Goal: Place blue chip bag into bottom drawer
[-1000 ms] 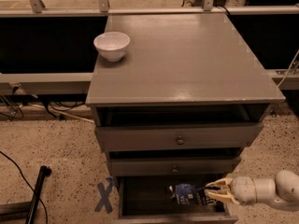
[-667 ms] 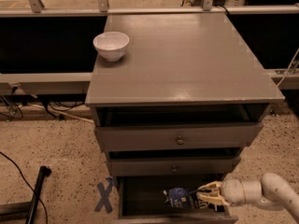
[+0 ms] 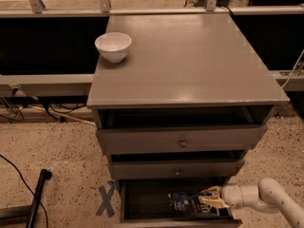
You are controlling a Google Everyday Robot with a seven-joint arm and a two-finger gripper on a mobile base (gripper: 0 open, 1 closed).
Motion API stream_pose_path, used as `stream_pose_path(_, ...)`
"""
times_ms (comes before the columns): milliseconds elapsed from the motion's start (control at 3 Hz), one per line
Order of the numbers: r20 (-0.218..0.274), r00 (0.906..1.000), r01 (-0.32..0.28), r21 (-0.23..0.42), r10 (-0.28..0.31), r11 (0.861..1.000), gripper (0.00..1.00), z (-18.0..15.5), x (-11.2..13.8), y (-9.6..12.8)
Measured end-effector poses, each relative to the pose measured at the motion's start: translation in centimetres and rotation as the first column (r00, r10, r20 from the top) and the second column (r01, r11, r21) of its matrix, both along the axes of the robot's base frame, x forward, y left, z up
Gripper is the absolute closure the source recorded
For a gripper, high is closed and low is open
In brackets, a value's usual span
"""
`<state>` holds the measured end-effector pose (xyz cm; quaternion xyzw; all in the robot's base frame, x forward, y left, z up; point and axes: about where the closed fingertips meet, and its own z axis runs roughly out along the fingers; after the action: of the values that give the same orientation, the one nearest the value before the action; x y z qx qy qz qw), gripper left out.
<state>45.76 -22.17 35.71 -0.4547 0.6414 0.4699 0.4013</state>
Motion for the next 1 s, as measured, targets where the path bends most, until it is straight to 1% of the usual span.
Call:
stream_pose_path(333,-0.048,0.9975,0.05,-0.046,-0.052,0.998,0.82,-2.1,0.9,-1.3)
stream_pose_path(667,-0.076,0.9912,0.099,-0.121,-0.109,0.988,0.59,-3.6,1.7,-2.1)
stream_pose_path(1000,-0.098,0.9859,0.123,-0.124,-0.136,0.985,0.36,-4.9,2.2,-1.8)
